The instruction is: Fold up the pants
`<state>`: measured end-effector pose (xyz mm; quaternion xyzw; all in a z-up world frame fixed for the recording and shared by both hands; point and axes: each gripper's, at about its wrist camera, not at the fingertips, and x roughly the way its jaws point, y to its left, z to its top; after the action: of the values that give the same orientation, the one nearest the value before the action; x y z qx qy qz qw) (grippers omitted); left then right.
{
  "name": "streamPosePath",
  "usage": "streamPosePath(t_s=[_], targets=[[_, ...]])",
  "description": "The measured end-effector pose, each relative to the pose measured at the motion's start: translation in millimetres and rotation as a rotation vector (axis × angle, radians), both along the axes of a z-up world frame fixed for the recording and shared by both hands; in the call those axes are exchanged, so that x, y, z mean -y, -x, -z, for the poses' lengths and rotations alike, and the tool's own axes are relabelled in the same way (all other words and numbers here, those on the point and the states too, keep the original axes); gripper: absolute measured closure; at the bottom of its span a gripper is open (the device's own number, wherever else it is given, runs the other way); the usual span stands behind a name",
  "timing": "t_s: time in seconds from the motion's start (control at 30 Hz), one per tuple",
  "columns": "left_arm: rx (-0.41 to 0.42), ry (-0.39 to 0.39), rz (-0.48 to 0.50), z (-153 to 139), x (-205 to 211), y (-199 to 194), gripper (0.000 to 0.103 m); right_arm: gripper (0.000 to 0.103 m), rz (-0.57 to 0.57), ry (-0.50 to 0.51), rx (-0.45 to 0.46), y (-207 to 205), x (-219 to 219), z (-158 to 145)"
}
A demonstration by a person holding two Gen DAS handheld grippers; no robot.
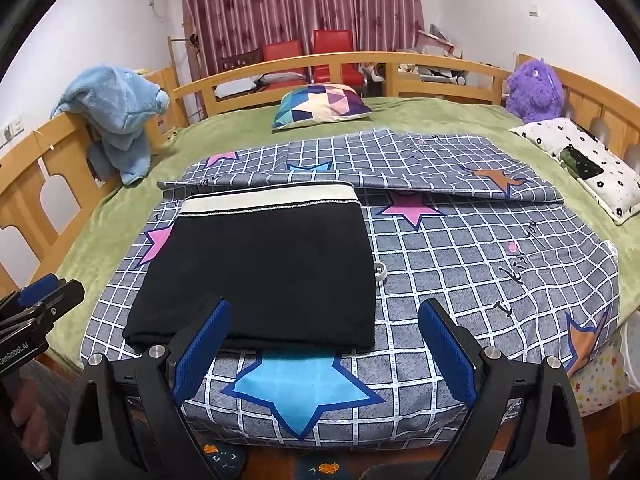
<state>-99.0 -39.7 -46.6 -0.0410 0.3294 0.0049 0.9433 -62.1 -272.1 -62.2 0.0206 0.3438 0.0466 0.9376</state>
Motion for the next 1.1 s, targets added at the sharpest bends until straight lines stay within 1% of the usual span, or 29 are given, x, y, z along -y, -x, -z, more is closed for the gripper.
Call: streamPosePath(t_s=[1.1], targets=[[-0.001,0.01,0.004,-0.7,-2.1,-1.0,0.024,0.009,0.01,0.019,0.008,1.9,3.9,1.0]])
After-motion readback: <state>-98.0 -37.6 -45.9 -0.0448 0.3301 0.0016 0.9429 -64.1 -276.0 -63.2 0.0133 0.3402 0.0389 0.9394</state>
